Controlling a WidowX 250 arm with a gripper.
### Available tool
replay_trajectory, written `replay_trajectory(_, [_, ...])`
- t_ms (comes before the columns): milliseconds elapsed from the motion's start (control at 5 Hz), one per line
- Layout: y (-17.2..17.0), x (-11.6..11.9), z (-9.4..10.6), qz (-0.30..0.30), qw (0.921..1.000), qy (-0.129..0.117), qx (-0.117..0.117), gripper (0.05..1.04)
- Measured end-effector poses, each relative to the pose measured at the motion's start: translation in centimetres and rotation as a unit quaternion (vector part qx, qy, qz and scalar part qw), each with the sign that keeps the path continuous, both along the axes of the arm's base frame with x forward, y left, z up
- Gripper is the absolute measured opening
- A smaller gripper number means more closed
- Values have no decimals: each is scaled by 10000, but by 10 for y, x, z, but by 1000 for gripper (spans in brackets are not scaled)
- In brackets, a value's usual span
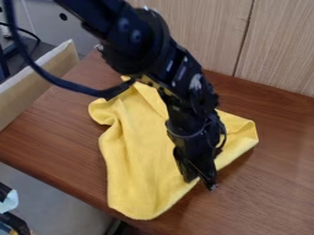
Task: Fold the cloth from bottom right to top left
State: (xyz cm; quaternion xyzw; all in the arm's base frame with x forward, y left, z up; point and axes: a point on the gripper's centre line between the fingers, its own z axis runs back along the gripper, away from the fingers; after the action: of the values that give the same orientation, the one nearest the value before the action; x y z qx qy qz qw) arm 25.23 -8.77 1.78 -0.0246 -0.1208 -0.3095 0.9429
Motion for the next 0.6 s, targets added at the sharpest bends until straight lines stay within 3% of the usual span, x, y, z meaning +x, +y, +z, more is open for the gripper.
replay_trajectory(200, [5, 8, 21, 17, 9996, -266, 11, 60])
replay_trajectory(600, [46, 50, 52, 637, 9947, -782, 221, 59])
